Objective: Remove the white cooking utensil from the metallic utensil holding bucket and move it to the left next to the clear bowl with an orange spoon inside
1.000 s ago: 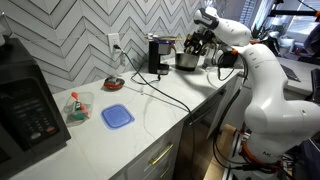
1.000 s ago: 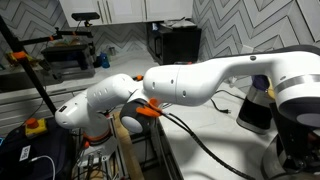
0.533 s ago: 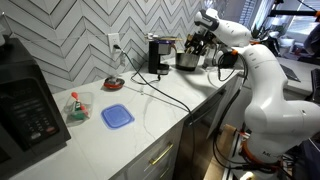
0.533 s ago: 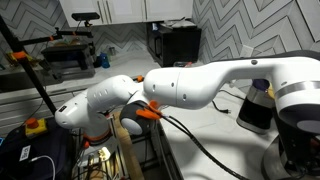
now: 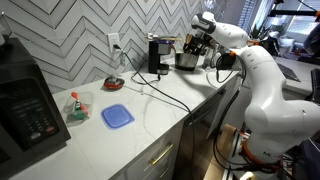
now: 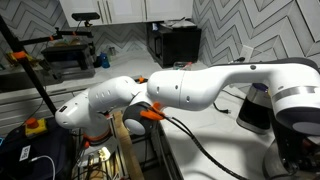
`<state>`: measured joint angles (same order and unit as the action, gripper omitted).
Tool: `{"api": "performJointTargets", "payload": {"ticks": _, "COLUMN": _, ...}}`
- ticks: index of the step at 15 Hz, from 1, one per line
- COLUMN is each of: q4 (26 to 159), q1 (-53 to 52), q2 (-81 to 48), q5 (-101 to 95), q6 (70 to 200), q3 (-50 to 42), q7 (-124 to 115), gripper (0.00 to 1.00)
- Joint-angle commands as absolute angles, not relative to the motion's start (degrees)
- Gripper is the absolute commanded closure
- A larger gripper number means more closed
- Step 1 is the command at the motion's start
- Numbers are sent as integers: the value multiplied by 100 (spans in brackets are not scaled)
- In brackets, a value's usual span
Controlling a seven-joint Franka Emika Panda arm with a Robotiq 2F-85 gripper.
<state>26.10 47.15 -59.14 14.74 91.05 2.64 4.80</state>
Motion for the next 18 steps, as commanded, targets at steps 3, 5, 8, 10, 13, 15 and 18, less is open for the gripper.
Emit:
{"api": "performJointTargets", "payload": {"ticks": 3, "q4": 2611, "q1": 4630, "q2": -5932, "q5": 1282, "q6": 9051, "q3": 202, "q7": 450, "gripper": 76}}
{"api": "performJointTargets", "payload": {"ticks": 5, "q4": 2604, "q1": 4645, "q2": -5863, "q5": 1287, "q6": 9137, "q3": 235, "q7": 506, "gripper": 89}}
{"api": "performJointTargets", "payload": {"ticks": 8, "q4": 2575, "q1": 4658, "q2": -5744, "q5": 1367, "q6": 9340, "q3": 341, "q7": 786, "gripper": 96}}
{"api": "performJointTargets", "payload": {"ticks": 10, "q4": 2566, "q1": 4655, "q2": -5661, "q5": 1392, "q6": 9507, "q3": 409, "q7": 1028, "gripper": 94}}
{"api": "performJointTargets", "payload": {"ticks": 13, "q4": 2496, "q1": 4588, "q2": -5502, "q5": 1369, "q6": 9828, "q3": 455, "q7": 1435, "gripper": 98}}
{"api": "performJointTargets", "payload": {"ticks": 15, "q4": 2452, "q1": 4546, "q2": -5417, "q5": 1371, "q6": 9882, "q3": 473, "q7": 1565, "gripper": 97}}
{"api": "performJointTargets", "payload": {"ticks": 18, "q4": 2409, "q1": 4495, "q2": -5296, "q5": 1354, "q6": 10081, "q3": 488, "q7": 1953, "gripper": 97}}
